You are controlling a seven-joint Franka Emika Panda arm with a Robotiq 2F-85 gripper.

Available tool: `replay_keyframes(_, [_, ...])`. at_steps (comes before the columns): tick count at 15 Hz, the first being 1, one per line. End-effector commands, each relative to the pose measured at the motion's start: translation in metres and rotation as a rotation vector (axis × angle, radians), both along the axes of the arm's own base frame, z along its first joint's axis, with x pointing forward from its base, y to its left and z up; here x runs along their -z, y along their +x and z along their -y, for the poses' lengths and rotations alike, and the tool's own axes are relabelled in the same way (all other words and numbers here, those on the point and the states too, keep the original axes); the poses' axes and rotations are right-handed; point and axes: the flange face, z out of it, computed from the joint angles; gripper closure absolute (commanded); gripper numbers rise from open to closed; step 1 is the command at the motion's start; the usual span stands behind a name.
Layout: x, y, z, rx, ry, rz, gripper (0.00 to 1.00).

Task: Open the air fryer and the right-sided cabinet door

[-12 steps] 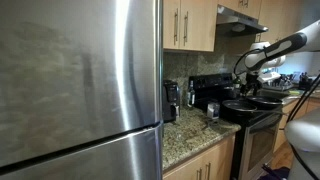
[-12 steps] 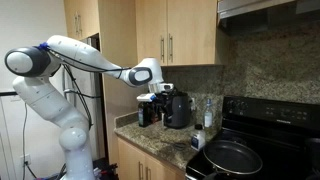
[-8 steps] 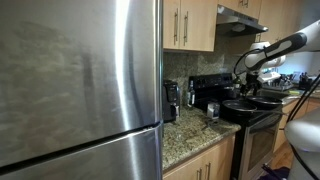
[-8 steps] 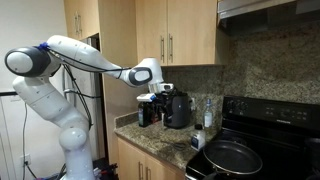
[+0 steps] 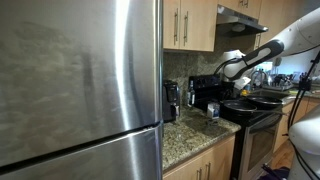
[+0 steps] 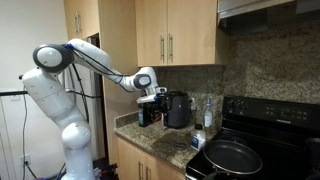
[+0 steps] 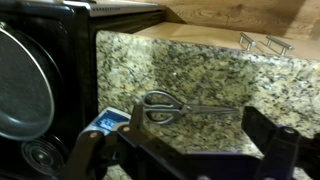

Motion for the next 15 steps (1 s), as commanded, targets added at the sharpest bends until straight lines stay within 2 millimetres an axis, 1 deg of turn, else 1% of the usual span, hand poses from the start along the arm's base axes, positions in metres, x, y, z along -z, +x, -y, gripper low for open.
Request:
replay_keyframes(1, [0.003,0.021,-0.086,-0.193,-0.065,0.037,0.00])
replay_keyframes(2, [0.006,0.012,-0.060,-0.118,-0.030,0.016,0.00])
replay_keyframes(3, [0.007,0.014,-0.083,-0.157,-0.041,0.023,0.00])
replay_keyframes(4, [0.006,0.014,-0.095,-0.178,-0.046,0.027,0.00])
replay_keyframes(5, [0.004,0.015,-0.097,-0.184,-0.048,0.030,0.00])
replay_keyframes(6, [0.005,0.035,-0.098,-0.153,-0.075,-0.001,0.00])
replay_keyframes(7, [0.014,0.049,-0.095,-0.146,-0.069,0.015,0.00])
replay_keyframes(8, [0.018,0.063,-0.098,-0.151,-0.034,0.071,0.00])
replay_keyframes(10, [0.022,0.093,-0.116,-0.148,0.061,0.183,0.00])
replay_keyframes(12, [0.033,0.120,-0.131,-0.139,0.147,0.255,0.00])
replay_keyframes(13, [0.041,0.125,-0.142,-0.142,0.218,0.247,0.00])
replay_keyframes(14, [0.052,0.124,-0.162,-0.159,0.271,0.221,0.00])
replay_keyframes(15, [0.055,0.123,-0.169,-0.186,0.299,0.192,0.00])
